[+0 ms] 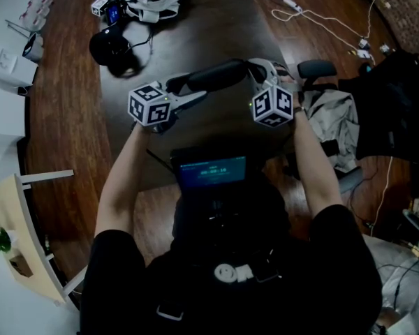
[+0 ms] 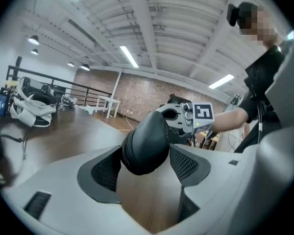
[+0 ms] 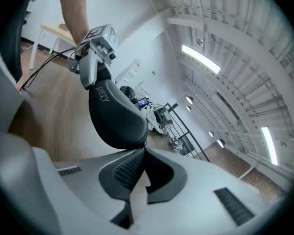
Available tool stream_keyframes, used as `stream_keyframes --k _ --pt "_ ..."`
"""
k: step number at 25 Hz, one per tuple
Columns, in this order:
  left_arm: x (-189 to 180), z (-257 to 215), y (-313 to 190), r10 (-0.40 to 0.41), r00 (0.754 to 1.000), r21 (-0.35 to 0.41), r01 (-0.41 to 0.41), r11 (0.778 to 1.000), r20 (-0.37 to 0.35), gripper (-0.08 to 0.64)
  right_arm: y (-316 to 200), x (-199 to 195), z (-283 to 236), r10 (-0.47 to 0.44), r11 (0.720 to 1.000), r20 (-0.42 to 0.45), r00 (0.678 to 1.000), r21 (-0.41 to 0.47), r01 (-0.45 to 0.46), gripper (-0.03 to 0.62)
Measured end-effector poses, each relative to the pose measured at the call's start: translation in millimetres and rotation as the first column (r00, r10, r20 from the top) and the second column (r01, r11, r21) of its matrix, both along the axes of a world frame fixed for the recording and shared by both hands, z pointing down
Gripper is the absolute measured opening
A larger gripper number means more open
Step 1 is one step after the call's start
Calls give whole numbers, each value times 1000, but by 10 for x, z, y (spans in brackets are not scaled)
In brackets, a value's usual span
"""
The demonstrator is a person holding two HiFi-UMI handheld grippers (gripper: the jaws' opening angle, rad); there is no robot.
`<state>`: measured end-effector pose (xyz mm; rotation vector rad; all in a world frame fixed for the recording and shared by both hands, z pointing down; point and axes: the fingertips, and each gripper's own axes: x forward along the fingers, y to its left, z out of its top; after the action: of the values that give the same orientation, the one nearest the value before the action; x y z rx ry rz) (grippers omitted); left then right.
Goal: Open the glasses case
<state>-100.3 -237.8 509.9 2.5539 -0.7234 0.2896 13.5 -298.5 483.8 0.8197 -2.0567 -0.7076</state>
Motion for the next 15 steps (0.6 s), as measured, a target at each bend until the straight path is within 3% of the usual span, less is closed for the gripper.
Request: stream_keyframes --k 2,4,6,9,11,12,15 --pt "-48 -90 -109 -69 991 -28 66 997 -114 325 -25 11 -60 38 999 48 998 0 -38 20" --pt "-98 -228 -220 -141 960 -58 131 990 -243 328 -31 17 -62 77 997 92 993 -21 -75 20" --pt "-193 -392 -328 -226 902 -76 213 974 -367 336 11 -16 -37 87 996 123 989 -44 -82 20" --pt "-387 -610 -504 -370 785 -124 358 926 -498 334 143 -164 8 43 998 120 992 -42 -39 20" --pt "-475 -668 -599 -465 705 -199 430 881 -535 334 221 -253 38 17 1000 104 994 -28 -14 20" --pt "-497 -654 -628 -501 681 -232 452 862 -534 334 244 -276 55 9 1000 92 996 -15 -8 21" --pt "-530 -535 -662 -560 663 -309 468 828 -498 329 296 -286 113 -24 999 38 999 46 23 21"
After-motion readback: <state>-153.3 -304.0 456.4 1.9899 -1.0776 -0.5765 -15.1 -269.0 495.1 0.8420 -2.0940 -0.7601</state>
